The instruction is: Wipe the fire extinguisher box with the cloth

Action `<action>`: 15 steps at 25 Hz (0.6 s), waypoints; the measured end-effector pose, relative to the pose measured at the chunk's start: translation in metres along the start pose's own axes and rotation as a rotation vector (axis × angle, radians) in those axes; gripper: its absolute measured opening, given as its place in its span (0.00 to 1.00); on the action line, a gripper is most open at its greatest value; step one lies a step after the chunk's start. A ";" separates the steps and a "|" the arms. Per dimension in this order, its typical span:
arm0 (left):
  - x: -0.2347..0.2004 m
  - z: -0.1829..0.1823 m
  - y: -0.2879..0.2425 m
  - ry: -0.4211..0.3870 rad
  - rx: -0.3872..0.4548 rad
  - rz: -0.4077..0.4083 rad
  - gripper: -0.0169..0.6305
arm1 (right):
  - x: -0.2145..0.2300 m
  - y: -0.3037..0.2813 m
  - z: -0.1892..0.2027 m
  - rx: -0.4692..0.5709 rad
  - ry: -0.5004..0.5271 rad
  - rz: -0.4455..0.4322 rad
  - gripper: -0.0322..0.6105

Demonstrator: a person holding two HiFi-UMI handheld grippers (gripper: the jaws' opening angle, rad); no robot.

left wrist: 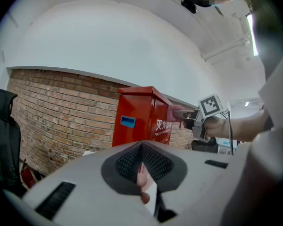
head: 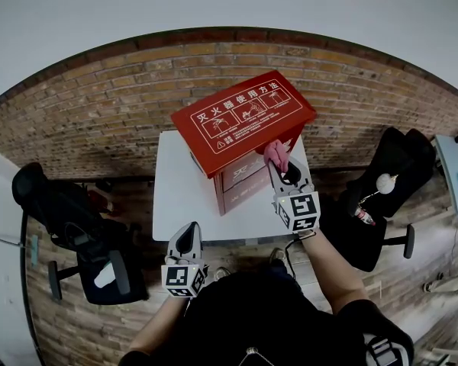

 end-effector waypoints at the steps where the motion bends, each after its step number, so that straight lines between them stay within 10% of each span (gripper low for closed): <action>1: -0.002 0.000 0.002 -0.001 0.000 0.001 0.07 | -0.004 0.001 -0.001 0.000 0.000 -0.004 0.21; 15: -0.022 0.000 0.027 -0.007 -0.004 0.004 0.07 | -0.065 0.007 -0.010 0.010 -0.017 -0.064 0.21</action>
Point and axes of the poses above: the fingertips, and each gripper's own axes: y backward along the fingers, x to its right, z out of its underside, the point moved 3 cm from there along y, backward along the fingers, and after that the axes turned 2 degrees about z, right-handed, at the moved point
